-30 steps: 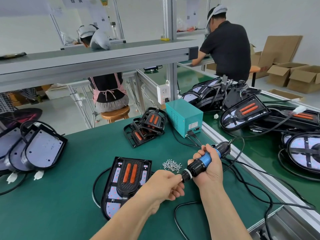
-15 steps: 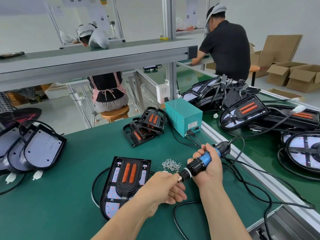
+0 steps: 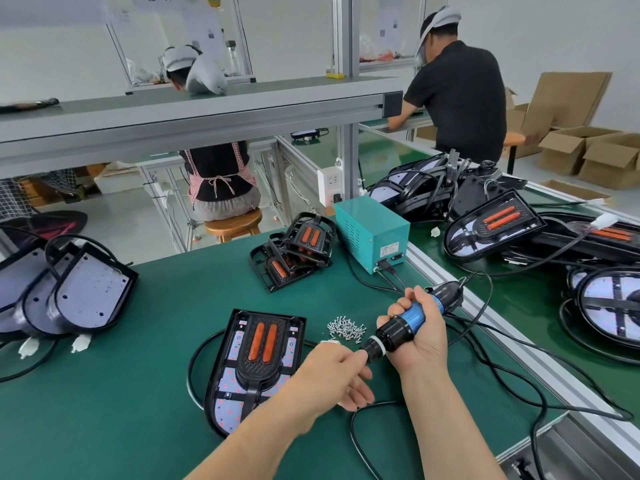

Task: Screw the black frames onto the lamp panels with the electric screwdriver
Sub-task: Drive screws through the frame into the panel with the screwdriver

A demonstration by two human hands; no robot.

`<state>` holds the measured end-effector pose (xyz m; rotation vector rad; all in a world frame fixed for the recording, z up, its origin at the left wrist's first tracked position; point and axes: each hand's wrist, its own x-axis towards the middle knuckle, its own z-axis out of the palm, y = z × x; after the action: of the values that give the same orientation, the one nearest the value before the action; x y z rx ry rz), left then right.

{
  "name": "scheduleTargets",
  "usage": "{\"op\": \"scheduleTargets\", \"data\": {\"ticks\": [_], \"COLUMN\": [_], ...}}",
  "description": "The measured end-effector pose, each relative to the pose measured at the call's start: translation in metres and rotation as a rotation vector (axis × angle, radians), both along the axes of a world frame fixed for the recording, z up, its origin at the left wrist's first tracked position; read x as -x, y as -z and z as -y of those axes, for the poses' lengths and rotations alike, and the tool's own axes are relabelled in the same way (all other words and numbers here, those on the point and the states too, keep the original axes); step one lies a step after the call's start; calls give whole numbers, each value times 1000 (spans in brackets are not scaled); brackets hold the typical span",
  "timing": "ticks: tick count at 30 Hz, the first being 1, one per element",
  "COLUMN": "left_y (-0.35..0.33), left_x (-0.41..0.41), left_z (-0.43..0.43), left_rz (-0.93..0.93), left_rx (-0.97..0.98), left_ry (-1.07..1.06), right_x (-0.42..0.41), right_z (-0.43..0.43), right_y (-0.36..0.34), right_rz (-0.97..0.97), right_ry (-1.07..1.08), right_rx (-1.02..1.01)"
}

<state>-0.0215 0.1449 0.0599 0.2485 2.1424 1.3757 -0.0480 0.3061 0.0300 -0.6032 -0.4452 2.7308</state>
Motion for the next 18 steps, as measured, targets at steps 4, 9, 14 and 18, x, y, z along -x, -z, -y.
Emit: {"op": "scheduleTargets", "data": {"ticks": [4,9,14,18], "left_y": [0,13,9,-4], "left_x": [1,-5,-8,-3], "left_z": [2,4,2,-1], "left_rz": [-50,-798,-573,180], "left_rx": [-42,500,255,-100], "left_ry": [10,151,-4,-104], "right_x": [-1,1,1,1], "right_z": [1,2,0,1], "right_y": [0,-1,-1,-1], "right_rz": [-14,12,12,3], "right_ry": [-5,9,12,9], "right_rx": [12,-24,-9,0]}}
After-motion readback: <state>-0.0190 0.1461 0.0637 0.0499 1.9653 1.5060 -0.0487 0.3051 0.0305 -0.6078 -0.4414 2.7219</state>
